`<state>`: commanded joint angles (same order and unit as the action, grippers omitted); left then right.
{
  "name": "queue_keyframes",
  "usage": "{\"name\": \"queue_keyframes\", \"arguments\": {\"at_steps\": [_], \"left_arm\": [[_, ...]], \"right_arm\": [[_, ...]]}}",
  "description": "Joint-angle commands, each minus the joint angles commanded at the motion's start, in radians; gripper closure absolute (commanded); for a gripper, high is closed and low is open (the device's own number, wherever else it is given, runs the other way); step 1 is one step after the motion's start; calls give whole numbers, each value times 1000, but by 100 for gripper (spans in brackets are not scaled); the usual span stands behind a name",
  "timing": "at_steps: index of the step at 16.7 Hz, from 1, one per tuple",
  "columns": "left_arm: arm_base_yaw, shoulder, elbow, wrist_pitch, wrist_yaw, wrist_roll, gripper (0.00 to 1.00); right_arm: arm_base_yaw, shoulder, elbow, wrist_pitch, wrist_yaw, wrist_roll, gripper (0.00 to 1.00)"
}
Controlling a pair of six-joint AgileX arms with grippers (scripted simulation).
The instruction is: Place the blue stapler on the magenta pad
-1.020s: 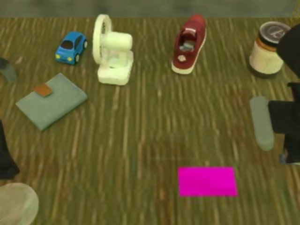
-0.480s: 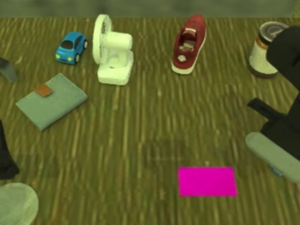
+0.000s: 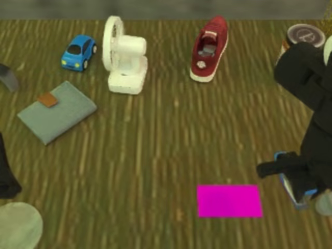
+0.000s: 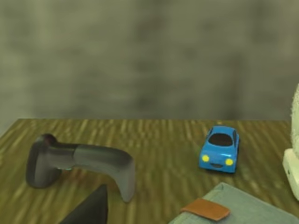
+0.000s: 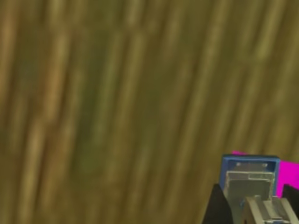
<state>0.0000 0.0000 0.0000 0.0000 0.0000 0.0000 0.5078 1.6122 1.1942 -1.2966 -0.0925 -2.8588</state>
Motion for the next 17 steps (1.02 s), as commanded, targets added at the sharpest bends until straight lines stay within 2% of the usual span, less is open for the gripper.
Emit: {"name": "queue_keyframes", "arguments": {"at_steps": [5, 10, 13, 17], "left_arm": [[0, 0, 0, 0, 0, 0, 0], [0, 0, 0, 0, 0, 0, 0], [0, 0, 0, 0, 0, 0, 0], [0, 0, 0, 0, 0, 0, 0]], "right_arm": [[41, 27, 11, 27, 30, -543, 100], [71, 40, 36, 88, 80, -991, 100], [83, 43, 52, 126, 108, -1169, 100], [90, 43, 63, 153, 127, -1267, 100]]}}
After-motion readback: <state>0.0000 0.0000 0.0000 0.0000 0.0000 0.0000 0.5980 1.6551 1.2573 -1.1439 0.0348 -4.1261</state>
